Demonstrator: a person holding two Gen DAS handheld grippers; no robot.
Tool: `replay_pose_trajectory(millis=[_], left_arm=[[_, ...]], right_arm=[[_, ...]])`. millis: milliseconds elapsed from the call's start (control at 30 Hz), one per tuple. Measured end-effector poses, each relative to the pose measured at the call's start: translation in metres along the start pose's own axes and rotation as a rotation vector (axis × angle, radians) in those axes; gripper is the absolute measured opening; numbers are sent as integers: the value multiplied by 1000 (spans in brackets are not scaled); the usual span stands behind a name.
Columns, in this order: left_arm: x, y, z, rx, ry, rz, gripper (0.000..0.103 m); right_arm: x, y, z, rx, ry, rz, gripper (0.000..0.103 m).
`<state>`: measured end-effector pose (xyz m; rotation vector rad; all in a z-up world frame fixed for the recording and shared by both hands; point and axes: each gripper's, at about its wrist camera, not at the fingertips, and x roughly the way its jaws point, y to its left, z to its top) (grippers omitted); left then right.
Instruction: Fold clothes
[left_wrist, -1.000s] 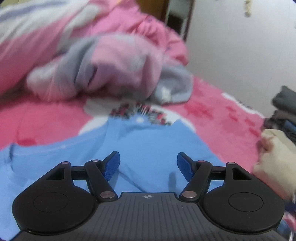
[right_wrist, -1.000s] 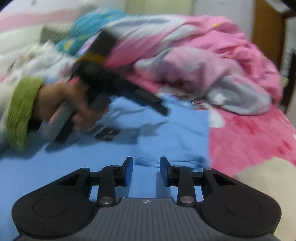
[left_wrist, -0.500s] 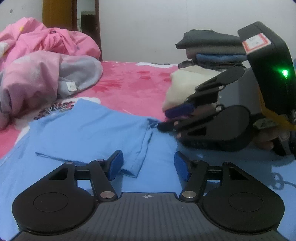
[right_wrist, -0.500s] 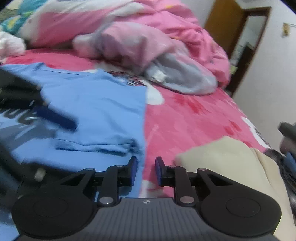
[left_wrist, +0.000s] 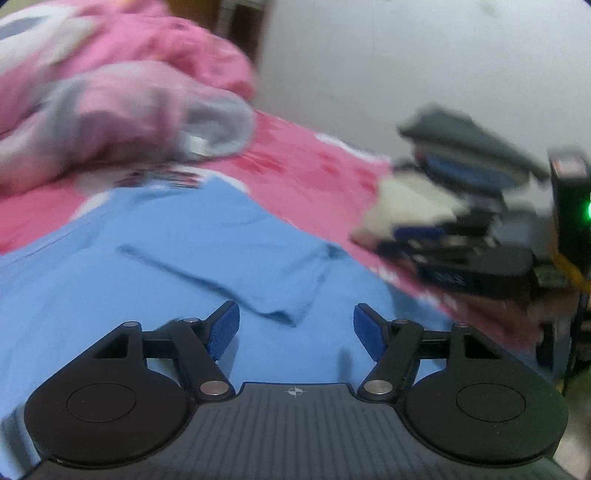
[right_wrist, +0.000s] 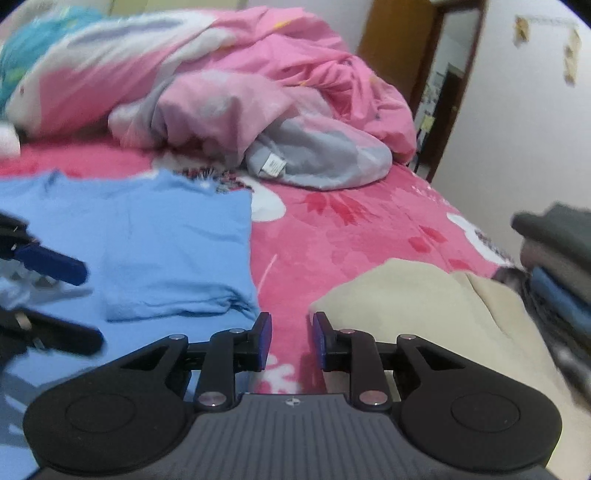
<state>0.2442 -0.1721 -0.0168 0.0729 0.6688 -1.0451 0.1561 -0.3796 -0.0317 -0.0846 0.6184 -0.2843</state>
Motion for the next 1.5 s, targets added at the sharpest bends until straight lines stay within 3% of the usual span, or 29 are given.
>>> replay_pose_trajectory(millis=[133,333,400,533,567,633,767,900,1033,1200,1267,1333,1367,1500], left_arm=[[-75,37,-20,-202,-121,109,70],[-186,98,-80,-541,-357,474,70],[-201,118,-94,-617,-376,584,70],[-224,159,-118,-756,-393,796,69],[-230,169,-124,-791,-396,849,69],[-233,185,-131,-832,-412,896,69],[-237,201,-140,-878,-455,850,67],[-237,206,-139,-836,-468,844,47],[-235,209,-145,-854,-439,831,28],[-240,207,-149,-855,-451,816,10],[-238,205,-148,-833,-443,810,6],[-236,201,-147,-808,-441,800,4],[-237,199,-146,-795,-449,791,4],[-240,187,-141,-735,-509,748,4]], right_arm=[[-30,-2,9,77,-25,106,27],[-63,40,45,128,-84,376,28],[-68,67,63,117,-94,477,29],[-68,138,99,67,-97,649,47],[-65,159,107,45,-99,688,47],[-61,204,126,-4,-93,752,47],[-41,299,158,-105,-36,868,47],[-4,395,167,-221,77,891,47],[33,469,163,-326,185,846,46],[63,509,154,-347,267,762,45],[74,519,152,-346,293,748,39],[83,523,146,-338,317,725,16],[85,522,144,-333,316,713,10],[79,504,146,-274,279,762,4]])
